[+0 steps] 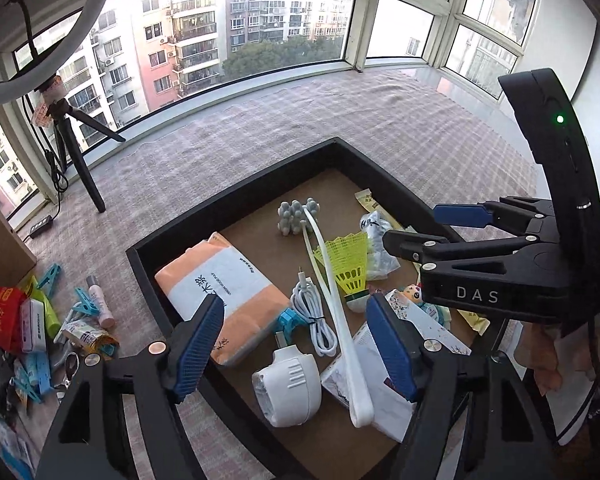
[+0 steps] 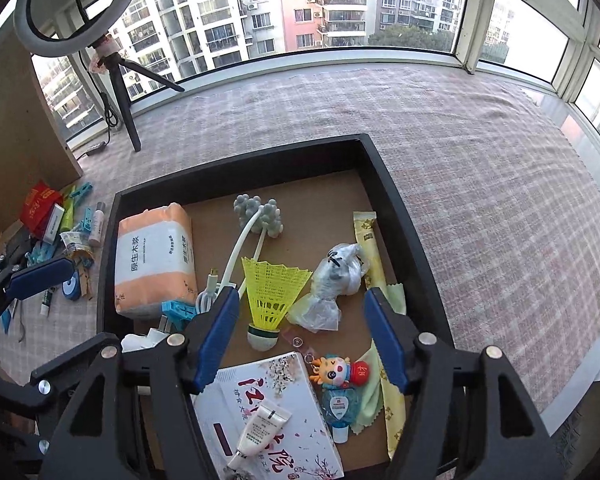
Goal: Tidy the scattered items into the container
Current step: 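Place the cable and doll keychain into the tray and open both grippers, then grasp the green lip balm with the left gripper while the right grasps the wooden clip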
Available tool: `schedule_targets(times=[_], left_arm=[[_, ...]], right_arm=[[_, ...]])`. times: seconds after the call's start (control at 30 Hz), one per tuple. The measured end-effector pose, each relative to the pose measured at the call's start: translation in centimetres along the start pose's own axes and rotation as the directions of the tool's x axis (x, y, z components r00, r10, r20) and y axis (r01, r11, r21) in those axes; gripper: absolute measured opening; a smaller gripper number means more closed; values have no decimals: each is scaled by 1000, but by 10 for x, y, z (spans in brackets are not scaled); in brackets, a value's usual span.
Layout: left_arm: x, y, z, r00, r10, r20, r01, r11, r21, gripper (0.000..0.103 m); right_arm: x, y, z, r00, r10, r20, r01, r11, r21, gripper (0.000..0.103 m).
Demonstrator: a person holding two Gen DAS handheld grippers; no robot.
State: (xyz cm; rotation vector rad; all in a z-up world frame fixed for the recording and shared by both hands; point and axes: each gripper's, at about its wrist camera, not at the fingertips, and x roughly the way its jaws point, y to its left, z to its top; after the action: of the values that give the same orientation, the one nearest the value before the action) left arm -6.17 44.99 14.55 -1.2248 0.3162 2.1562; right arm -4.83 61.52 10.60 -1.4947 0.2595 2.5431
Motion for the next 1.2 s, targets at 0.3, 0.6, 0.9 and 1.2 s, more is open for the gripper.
schedule_targets(times=[0.3, 0.6, 0.9, 1.2], left_arm=[[-8, 66, -29, 996, 83, -21, -84, 991, -106, 69], [-18, 151, -84, 977, 195, -83, -210, 945, -250, 61], [-21, 217, -145, 955, 247, -166, -294, 874, -386, 56], [-5, 234, -167, 952, 229, -203, -295, 862, -412, 56]], right_arm=[[2, 51, 6, 997, 74, 3, -73, 993, -91, 64], [10, 131, 5, 984, 177, -34, -180, 956, -231, 63], [44, 215, -3, 969, 212, -127, -245, 891, -381, 59], [86, 259, -16, 960, 170, -221, -258, 844, -471, 58]])
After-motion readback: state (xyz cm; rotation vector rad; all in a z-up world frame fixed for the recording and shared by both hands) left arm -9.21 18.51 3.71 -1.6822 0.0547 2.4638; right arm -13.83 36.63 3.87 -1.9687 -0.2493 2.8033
